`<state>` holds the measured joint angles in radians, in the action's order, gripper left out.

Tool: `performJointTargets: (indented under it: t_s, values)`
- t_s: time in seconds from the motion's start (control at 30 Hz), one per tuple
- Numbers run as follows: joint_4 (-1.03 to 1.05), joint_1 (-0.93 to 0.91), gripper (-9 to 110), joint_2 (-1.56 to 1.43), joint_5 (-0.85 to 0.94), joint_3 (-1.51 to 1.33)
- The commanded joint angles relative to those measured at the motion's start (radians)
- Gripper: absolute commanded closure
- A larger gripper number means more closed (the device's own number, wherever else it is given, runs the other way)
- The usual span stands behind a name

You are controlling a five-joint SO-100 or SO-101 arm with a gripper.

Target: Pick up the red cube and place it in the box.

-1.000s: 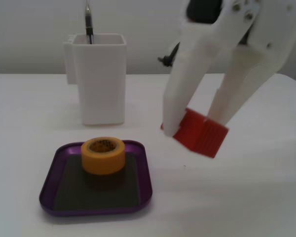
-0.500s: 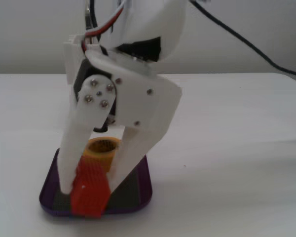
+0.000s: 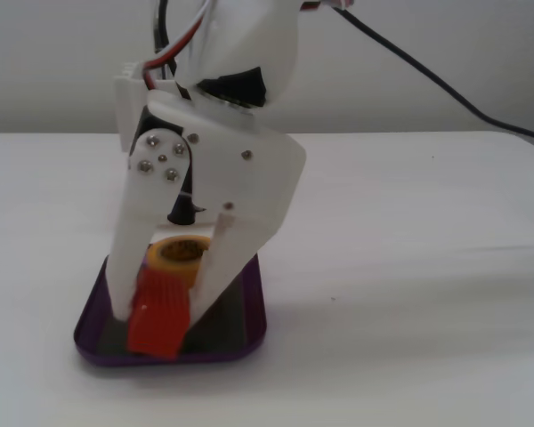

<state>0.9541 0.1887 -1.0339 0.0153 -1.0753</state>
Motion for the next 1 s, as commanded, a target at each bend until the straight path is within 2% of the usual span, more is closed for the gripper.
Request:
performJointTargets:
  t_s: [0.0, 0.77, 0.97]
  values:
    - [0.044, -0.003, 102, -0.023, 0.006, 0.049]
    - [0.101, -0.031, 102, -0.028, 0.009, 0.054]
    - [0.229, -0.031, 102, -0.025, 0.009, 0.184]
